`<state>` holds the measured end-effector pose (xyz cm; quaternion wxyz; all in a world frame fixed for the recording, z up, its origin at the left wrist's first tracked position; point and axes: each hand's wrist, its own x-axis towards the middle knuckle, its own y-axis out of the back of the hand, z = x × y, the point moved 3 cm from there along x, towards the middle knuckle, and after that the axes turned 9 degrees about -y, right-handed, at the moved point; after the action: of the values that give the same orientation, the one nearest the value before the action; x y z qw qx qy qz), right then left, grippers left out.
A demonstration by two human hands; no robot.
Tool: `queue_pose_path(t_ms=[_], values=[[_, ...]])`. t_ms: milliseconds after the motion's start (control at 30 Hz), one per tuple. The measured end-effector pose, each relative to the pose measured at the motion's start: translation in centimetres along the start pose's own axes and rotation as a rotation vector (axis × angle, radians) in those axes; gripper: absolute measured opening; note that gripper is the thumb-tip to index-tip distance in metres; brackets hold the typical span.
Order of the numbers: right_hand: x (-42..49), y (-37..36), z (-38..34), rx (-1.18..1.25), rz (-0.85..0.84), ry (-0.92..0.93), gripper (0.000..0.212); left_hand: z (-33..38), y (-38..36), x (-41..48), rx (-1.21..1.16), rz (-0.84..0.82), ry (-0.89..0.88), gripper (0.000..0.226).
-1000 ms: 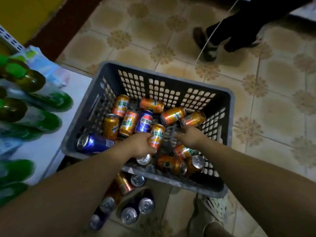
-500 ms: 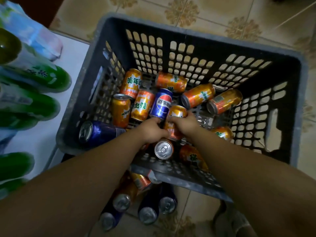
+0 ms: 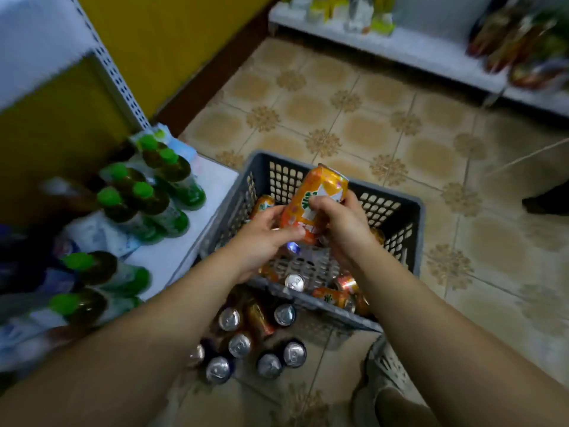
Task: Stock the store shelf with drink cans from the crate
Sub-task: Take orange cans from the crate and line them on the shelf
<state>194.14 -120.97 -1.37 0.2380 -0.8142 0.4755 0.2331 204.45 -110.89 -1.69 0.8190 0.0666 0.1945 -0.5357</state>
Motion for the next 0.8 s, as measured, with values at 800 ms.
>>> queue_pose_path(t_ms=[800], values=[[-41.3, -39.9, -4.0, -0.737, -0.794, 0.774, 0.061, 15.0, 25.7, -49.7, 0.596, 0.818, -0.267, 0.081]])
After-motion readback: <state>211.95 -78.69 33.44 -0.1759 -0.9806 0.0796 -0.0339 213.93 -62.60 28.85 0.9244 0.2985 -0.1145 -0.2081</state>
